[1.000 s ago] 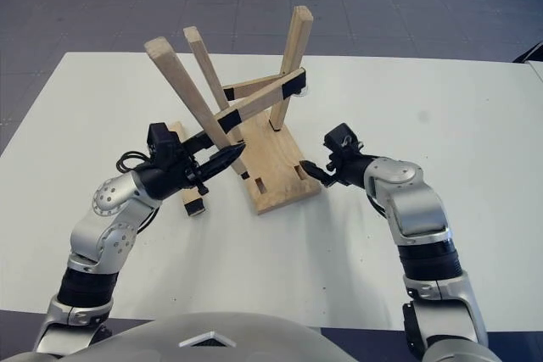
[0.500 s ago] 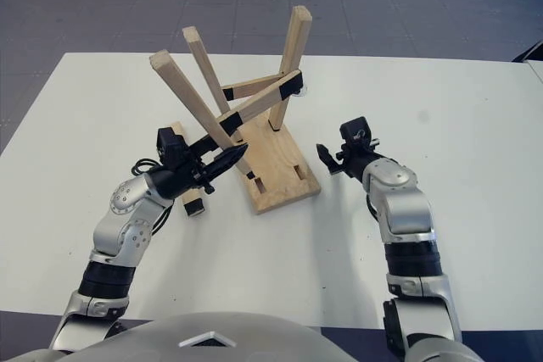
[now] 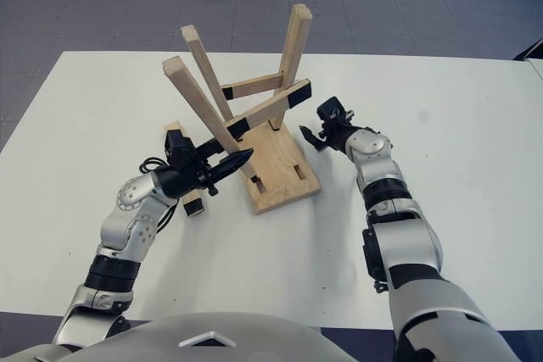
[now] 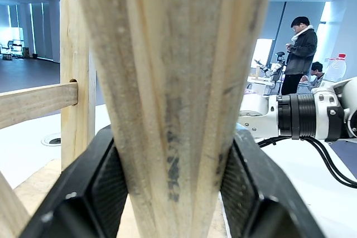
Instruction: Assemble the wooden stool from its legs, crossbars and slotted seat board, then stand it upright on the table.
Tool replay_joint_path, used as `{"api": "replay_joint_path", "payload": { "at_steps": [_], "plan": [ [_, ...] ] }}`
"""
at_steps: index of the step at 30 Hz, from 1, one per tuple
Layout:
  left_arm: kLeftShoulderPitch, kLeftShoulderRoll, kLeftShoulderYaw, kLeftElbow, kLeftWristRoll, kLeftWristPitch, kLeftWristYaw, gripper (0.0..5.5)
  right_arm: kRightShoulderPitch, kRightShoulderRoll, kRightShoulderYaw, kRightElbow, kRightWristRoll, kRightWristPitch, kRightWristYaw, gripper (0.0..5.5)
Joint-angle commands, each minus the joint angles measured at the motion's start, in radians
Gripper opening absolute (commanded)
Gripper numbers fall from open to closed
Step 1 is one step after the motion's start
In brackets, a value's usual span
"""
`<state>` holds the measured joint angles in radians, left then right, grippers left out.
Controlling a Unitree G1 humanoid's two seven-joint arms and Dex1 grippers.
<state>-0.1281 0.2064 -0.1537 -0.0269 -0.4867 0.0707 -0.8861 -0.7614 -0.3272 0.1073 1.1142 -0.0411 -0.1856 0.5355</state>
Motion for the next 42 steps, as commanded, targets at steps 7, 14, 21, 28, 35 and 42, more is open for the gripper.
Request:
{"api": "replay_joint_path", "payload": {
  "at_steps": [7,14,21,28,35,42],
  "plan": [
    [0.005,0.014,-0.002,-0.017,0.002,0.015,-0.017,2.06,-0.028,0.06,0.02,0.082,-0.06,-0.092,0.037,3.9],
    [0.037,0.041,0.001,-0.033,0.002,0.021,-0.03,2.06,-0.038,0.023,-0.028,0.065,-0.047,-0.066,-0.026,3.9],
    [0.062,0.017,-0.013,-0.044,0.025,0.006,0.005,2.06,0.143,0.002,-0.114,-0.349,0.052,0.136,-0.041,3.9],
    [0.076,-0.009,-0.04,-0.034,0.07,-0.014,0.031,2.06,0.473,-0.012,-0.156,-1.001,0.132,0.496,-0.094,3.9],
    [0.063,-0.025,-0.028,-0.002,0.099,-0.045,0.061,2.06,0.589,0.001,-0.18,-1.308,0.192,0.695,-0.137,3.9],
    [0.083,-0.047,-0.039,0.004,0.108,-0.06,0.075,2.06,0.596,-0.003,-0.183,-1.378,0.214,0.759,-0.161,3.9]
  ]
}}
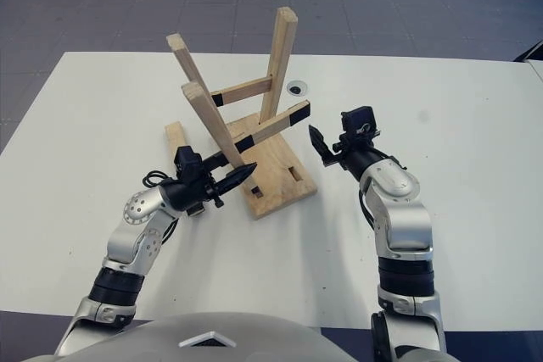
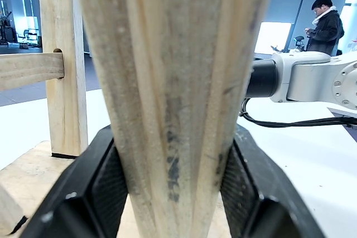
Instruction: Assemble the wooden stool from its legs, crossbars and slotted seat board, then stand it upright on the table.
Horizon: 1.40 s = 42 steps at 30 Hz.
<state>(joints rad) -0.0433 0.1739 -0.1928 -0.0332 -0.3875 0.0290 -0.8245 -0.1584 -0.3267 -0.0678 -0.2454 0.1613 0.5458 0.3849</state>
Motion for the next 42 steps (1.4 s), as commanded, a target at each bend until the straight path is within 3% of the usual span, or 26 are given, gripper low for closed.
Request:
{"api": "replay_joint_path", "payload": {
  "at_steps": [1,24,33,42],
  "plan": [
    [-0.006,-0.018,0.001,0.016,0.01,-0.021,0.015,2.06,-0.009,-0.002,-0.007,-0.019,0.014,0.031,-0.013,3.9],
    [0.016,0.023,-0.036,0.092,0.053,-0.031,-0.027,2.06,-0.035,-0.012,-0.007,-0.001,0.018,0.033,-0.025,3.9],
    [-0.04,0.019,0.027,-0.004,-0.012,0.022,0.017,2.05,-0.011,-0.008,0.003,-0.017,0.018,0.034,-0.025,3.9],
    [-0.028,0.036,-0.003,-0.043,-0.006,0.06,-0.008,2.05,-0.009,-0.012,0.0,-0.011,0.016,0.029,-0.024,3.9]
  ]
}}
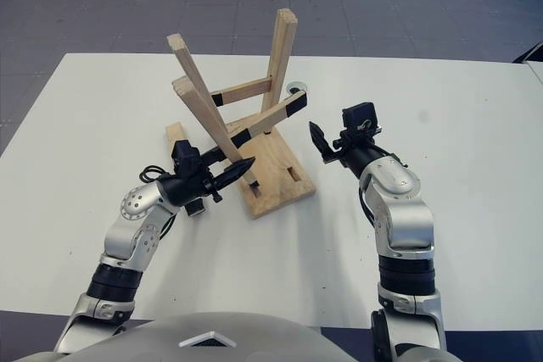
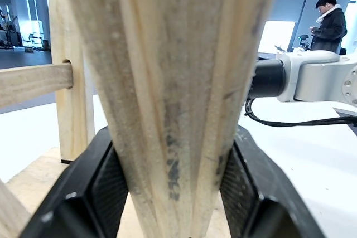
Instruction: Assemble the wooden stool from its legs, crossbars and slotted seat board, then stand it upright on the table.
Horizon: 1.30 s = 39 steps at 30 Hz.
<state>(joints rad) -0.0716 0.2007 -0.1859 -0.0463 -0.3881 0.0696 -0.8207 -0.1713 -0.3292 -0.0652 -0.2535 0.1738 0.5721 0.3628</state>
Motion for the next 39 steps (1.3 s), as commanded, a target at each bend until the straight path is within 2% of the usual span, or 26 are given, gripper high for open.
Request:
{"api": "replay_joint_path", "payload": {
  "at_steps": [1,31,39],
  "plan": [
    [0.002,0.012,-0.011,-0.037,-0.008,0.025,-0.013,2.05,0.006,-0.01,-0.002,-0.003,0.003,0.002,-0.002,3.9],
    [-0.027,0.015,-0.017,0.089,0.042,-0.022,-0.038,2.05,0.009,-0.017,-0.001,-0.005,0.003,0.006,0.007,3.9],
    [0.004,0.128,-0.155,0.095,0.183,0.011,-0.092,2.05,0.021,-0.014,-0.006,-0.015,0.003,0.008,-0.005,3.9]
  ]
}}
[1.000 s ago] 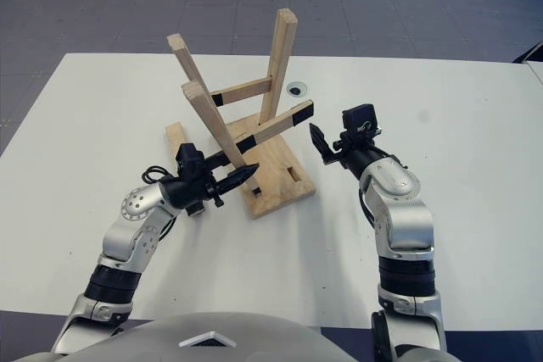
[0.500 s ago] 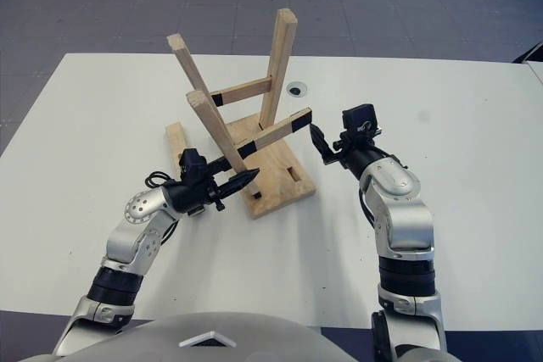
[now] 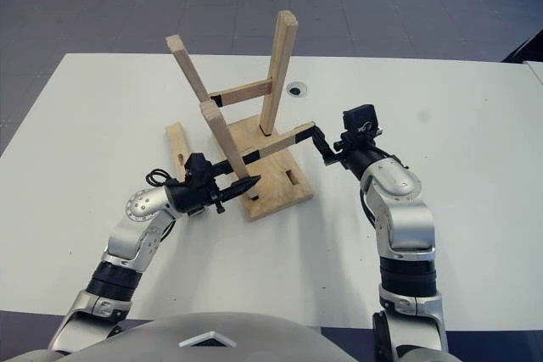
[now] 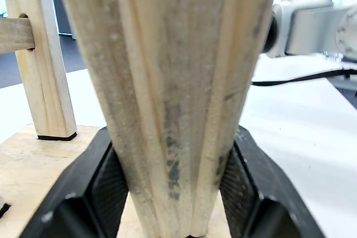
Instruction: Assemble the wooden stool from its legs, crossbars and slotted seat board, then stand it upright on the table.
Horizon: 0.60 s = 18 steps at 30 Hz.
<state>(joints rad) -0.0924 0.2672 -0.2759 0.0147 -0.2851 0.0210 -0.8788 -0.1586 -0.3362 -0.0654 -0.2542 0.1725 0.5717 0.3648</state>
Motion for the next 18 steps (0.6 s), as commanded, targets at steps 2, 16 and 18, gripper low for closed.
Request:
{"api": "replay_joint_path", "payload": {
  "at_steps": [2,16,18],
  "plan": [
    [0.022,0.085,-0.082,0.041,0.102,0.057,-0.035,2.05,0.007,-0.005,-0.006,-0.013,0.004,0.007,-0.01,3.9],
    [-0.031,0.266,-0.246,0.065,0.262,0.062,-0.084,2.05,-0.02,0.005,-0.06,0.016,0.0,-0.014,-0.071,3.9],
    [-0.041,0.289,-0.256,0.068,0.247,0.053,-0.112,2.05,-0.027,0.004,-0.058,0.023,0.0,-0.017,-0.068,3.9]
  ]
}}
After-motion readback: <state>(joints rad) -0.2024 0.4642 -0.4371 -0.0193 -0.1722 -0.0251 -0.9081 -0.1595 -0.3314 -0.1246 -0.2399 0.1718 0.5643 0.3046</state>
